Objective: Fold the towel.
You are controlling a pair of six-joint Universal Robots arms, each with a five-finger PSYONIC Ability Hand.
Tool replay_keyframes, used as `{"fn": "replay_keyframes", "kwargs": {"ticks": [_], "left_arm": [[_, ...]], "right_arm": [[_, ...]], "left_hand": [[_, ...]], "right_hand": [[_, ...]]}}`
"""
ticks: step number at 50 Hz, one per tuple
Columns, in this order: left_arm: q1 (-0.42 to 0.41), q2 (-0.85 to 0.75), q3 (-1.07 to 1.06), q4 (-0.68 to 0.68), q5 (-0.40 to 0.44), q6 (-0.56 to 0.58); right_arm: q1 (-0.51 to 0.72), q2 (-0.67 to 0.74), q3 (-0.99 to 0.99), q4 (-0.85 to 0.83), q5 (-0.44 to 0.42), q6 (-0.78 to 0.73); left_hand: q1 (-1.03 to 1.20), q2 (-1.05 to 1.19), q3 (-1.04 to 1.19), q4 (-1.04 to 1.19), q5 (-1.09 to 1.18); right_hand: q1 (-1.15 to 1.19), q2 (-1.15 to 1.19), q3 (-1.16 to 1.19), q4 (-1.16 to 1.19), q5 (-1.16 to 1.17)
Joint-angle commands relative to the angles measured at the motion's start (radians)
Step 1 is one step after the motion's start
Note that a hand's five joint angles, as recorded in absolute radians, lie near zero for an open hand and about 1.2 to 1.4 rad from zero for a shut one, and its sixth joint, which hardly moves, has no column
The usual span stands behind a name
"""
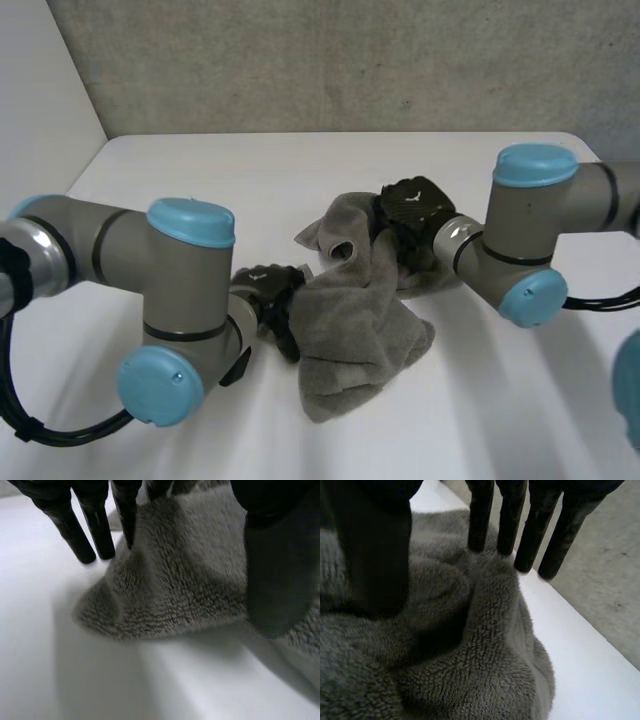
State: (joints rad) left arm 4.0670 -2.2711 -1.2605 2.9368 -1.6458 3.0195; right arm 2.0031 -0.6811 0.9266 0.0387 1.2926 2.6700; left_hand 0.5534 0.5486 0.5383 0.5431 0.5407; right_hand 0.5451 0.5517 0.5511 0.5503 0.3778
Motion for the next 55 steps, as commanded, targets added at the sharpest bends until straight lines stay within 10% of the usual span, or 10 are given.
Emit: {"fn": "replay_keyframes", "kwargs": {"ticks": [1, 7, 22, 36, 41, 55], "left_arm": [[-0.007, -0.004, 0.010, 0.001, -0.003, -0.004], [-0.039, 0.041, 0.012, 0.001, -0.058, -0.002], [-0.033, 0.265, -0.097, -0.004, -0.108, 0.015], [-0.016, 0.389, -0.226, -0.001, -0.106, 0.156], [0.006, 0.395, -0.244, 0.001, -0.106, 0.197], [0.006, 0.397, -0.300, 0.001, -0.106, 0.202]], "right_arm": [[-0.003, 0.101, -0.098, 0.010, -0.006, -0.051], [-0.014, 0.144, -0.123, 0.021, 0.036, -0.065], [-0.101, -0.336, 0.342, 0.043, 0.109, -0.071], [-0.199, -0.732, 0.781, 0.606, -0.107, -0.404], [-0.214, -0.853, 0.663, 0.632, -0.286, -0.267], [-0.144, -0.604, 0.380, 0.486, -0.228, -0.016]], "left_hand": [[0.412, 0.417, 0.427, 0.422, 0.250], [0.843, 0.848, 0.858, 0.853, 0.681], [0.843, 0.848, 0.858, 0.853, 0.681], [0.843, 0.848, 0.858, 0.853, 0.681], [0.843, 0.848, 0.858, 0.853, 0.681], [0.764, 0.769, 0.779, 0.774, 0.602]], "right_hand": [[0.285, 0.278, 0.279, 0.279, 0.277], [0.850, 0.843, 0.844, 0.845, 0.843], [0.851, 0.845, 0.845, 0.846, 0.844], [0.851, 0.845, 0.845, 0.846, 0.844], [-0.255, -0.262, -0.261, -0.260, -0.262], [-0.371, -0.377, -0.377, -0.376, -0.378]]}}
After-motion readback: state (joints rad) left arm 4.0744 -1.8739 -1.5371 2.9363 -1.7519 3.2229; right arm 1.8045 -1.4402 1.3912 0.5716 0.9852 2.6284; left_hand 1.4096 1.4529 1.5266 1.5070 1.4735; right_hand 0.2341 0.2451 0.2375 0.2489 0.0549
